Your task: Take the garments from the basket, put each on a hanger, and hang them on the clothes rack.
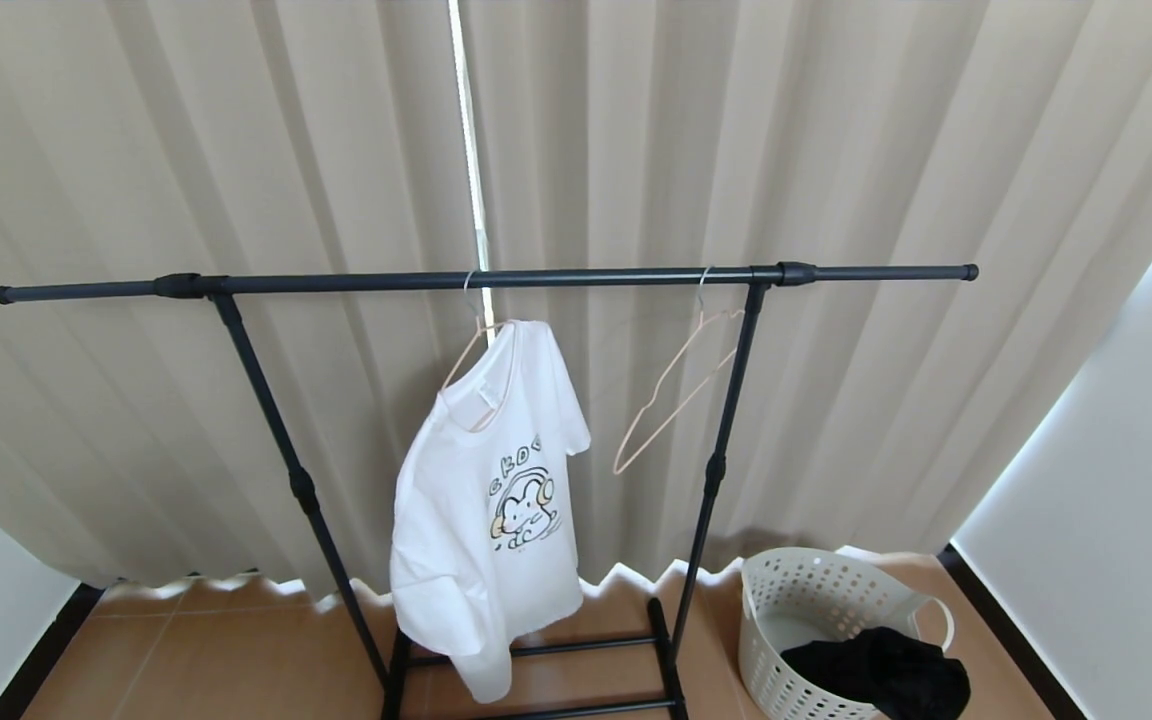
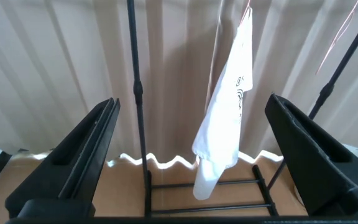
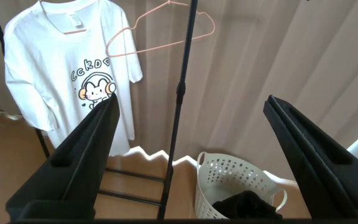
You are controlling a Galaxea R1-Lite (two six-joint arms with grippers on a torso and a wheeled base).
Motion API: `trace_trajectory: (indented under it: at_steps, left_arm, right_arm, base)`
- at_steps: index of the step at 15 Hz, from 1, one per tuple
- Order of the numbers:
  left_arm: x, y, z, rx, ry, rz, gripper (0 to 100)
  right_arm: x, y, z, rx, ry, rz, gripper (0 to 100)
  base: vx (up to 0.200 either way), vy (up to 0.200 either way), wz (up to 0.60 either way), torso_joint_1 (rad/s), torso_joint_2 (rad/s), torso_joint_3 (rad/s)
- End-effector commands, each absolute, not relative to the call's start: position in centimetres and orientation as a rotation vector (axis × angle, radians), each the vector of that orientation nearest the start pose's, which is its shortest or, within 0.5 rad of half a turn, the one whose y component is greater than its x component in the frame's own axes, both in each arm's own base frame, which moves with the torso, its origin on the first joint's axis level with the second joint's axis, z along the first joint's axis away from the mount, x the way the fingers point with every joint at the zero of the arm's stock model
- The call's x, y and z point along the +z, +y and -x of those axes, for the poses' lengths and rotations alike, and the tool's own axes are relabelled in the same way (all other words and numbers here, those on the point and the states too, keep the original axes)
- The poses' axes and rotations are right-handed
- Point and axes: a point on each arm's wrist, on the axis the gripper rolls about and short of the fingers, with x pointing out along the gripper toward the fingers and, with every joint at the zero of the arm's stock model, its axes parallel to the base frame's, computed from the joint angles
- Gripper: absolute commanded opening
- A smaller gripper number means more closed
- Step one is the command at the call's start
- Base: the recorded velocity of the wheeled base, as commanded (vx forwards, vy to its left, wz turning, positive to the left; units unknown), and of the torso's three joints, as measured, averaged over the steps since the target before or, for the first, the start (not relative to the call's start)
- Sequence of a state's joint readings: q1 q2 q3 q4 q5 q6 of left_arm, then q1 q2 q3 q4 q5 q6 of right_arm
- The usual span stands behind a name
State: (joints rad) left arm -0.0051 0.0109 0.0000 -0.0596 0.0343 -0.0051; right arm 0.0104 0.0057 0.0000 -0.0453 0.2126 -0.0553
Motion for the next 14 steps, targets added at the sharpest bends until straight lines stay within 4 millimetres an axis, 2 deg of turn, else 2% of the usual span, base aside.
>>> trace_trajectory:
  at_steps: [1, 9, 14]
  left_arm:
    - [8.18, 0.09, 2.30, 0.030, -0.061, 0.009, 100]
    - [8.18, 0.09, 2.30, 0.030, -0.061, 0.007, 100]
    - [8.18, 0.09, 2.30, 0.030, -0.061, 0.009, 100]
  right_arm:
    - [8.02, 0.45, 2.35, 0.221, -0.052, 0.060, 100]
    - [7.95, 0.45, 2.34, 0.221, -0.047, 0.070, 100]
    - [7.97, 0.46, 2.34, 0.222, -0.049, 0.070, 100]
  base:
    - [0.000, 0.000, 0.00, 0.000, 0.00, 0.000]
    - [0.000, 0.000, 0.00, 0.000, 0.00, 0.000]
    - [0.000, 0.000, 0.00, -0.073, 0.15, 0.086]
